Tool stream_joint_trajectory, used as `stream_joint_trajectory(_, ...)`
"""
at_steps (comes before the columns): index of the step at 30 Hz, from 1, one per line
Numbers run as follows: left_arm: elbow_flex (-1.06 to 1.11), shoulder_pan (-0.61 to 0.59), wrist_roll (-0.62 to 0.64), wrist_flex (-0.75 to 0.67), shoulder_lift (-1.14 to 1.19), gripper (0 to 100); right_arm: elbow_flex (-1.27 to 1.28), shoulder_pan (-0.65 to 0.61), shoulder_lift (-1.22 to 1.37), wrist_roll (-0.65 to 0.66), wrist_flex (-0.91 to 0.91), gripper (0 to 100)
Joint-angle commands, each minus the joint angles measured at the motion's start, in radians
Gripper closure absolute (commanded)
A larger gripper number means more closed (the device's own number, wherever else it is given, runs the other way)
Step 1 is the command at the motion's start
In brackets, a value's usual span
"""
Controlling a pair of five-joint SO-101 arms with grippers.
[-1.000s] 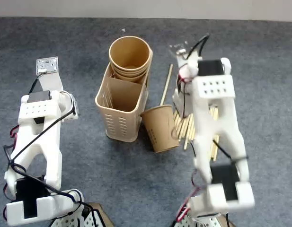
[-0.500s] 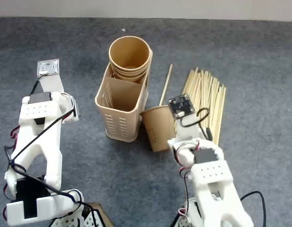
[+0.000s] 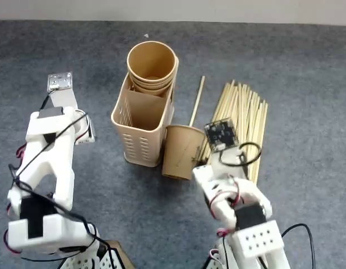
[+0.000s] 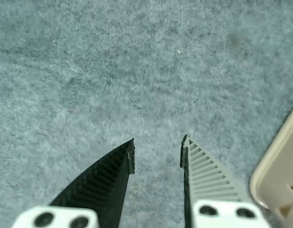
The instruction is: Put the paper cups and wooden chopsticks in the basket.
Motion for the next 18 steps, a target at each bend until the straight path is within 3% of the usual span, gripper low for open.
stream_joint_trajectory(1,-0.073,0.016,0.003,-0.009,0.033,81,0.025,-0.139,-0.14,0.015,0.031,65.6)
stream_joint_trajectory(4,-0.081,0.013,0.003,-0.009,0.05,81,0.087,-0.216,-0.177,0.041,0.016,65.6)
stream_joint_trajectory(18,-0.077,0.013,0.003,0.012,0.019,81,0.191,-0.217,-0.007,0.061,-0.216,65.6)
